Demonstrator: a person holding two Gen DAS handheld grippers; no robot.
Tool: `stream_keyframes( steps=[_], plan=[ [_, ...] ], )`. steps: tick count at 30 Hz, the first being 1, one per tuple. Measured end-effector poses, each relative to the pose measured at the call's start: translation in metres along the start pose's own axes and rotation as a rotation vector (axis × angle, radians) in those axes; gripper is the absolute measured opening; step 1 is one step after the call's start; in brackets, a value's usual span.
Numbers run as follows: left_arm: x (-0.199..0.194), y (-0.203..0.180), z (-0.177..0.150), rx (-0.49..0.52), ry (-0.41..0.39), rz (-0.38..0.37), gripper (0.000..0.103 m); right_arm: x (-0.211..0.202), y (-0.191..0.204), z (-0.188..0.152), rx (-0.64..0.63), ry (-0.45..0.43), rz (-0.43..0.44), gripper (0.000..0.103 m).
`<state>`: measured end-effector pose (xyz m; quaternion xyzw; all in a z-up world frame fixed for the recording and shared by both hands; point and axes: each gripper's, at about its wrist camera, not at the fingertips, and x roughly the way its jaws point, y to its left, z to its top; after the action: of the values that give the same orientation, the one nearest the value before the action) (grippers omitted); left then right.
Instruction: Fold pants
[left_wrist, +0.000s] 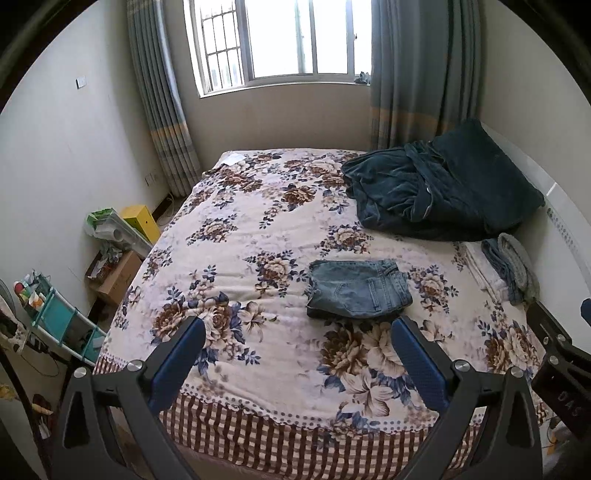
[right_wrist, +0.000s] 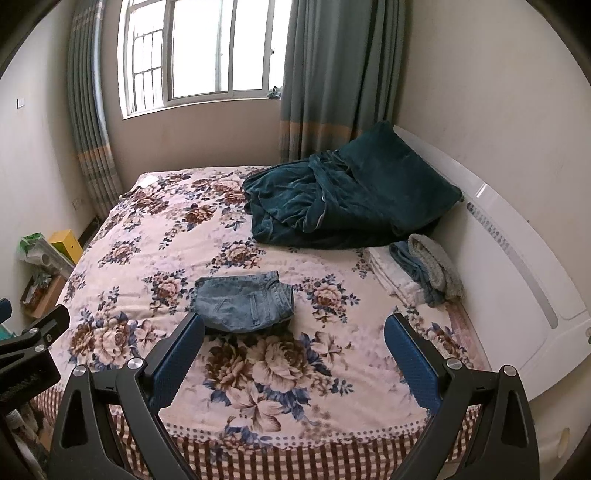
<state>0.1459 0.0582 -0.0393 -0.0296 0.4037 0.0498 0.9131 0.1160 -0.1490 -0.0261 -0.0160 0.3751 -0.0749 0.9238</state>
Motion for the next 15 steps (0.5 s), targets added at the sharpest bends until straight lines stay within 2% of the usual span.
stream_keyframes(
  steps=[15],
  plan=[
    [0.0008, 0.0020, 0.0006, 0.012, -0.007, 0.004, 0.103, 0.0055, 0.0040, -0.0038, 0.007, 0.021, 0.013, 0.100]
  ],
)
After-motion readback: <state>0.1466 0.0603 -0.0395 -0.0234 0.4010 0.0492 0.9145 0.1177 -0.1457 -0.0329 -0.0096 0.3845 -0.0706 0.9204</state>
